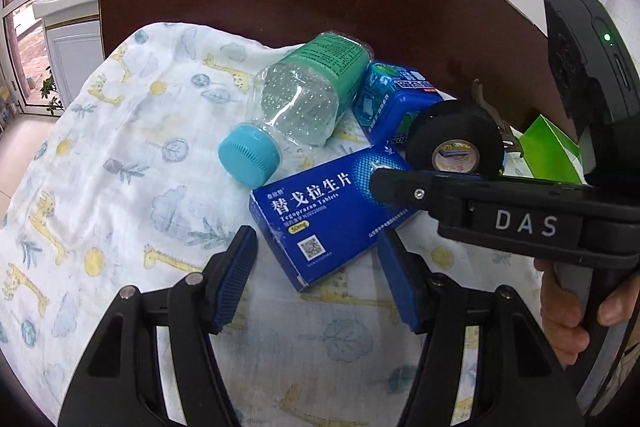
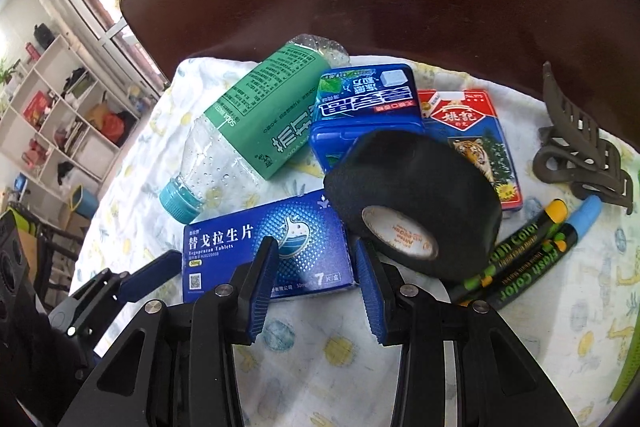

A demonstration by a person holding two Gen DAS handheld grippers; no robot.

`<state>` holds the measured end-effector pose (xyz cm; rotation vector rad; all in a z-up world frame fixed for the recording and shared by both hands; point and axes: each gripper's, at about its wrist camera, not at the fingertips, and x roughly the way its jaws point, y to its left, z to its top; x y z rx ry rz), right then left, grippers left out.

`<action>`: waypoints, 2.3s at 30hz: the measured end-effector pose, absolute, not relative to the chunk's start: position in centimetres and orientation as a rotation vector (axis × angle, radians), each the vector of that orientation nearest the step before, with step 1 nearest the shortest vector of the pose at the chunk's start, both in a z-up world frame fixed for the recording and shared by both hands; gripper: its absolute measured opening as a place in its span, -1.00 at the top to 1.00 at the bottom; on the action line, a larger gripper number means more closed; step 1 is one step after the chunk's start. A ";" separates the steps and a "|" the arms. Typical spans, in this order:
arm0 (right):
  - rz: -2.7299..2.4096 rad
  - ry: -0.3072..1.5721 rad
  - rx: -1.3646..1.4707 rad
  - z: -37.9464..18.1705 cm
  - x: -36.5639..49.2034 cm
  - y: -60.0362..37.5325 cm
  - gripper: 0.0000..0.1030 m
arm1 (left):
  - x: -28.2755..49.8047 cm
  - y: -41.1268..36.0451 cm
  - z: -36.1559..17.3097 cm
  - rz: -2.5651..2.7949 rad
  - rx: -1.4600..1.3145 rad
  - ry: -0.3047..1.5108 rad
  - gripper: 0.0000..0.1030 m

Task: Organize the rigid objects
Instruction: 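Move the right gripper back and grasp the blue medicine box, then carry the blue medicine box into the green box and lower it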

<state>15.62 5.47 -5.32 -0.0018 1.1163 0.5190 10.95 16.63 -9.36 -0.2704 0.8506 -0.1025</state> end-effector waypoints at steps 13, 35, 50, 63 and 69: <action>0.599 1.140 -0.074 -4.9 14.2 6.8 0.09 | 9.4 17.1 -9.0 -0.110 -0.284 0.847 -0.17; 0.600 1.119 -0.100 -5.4 14.3 8.3 0.05 | 8.6 15.6 -8.2 -0.030 -0.181 0.824 -0.01; 0.564 1.018 -0.092 -1.9 10.7 4.0 0.05 | 6.3 10.3 -4.9 -0.114 -0.043 0.756 0.00; 0.457 0.991 0.022 -1.3 8.9 -4.1 0.05 | 7.0 3.2 -3.6 -0.175 0.100 0.746 0.22; 0.424 0.926 0.075 0.4 8.8 -8.1 0.05 | 7.9 -0.5 -1.4 -0.214 0.162 0.697 0.22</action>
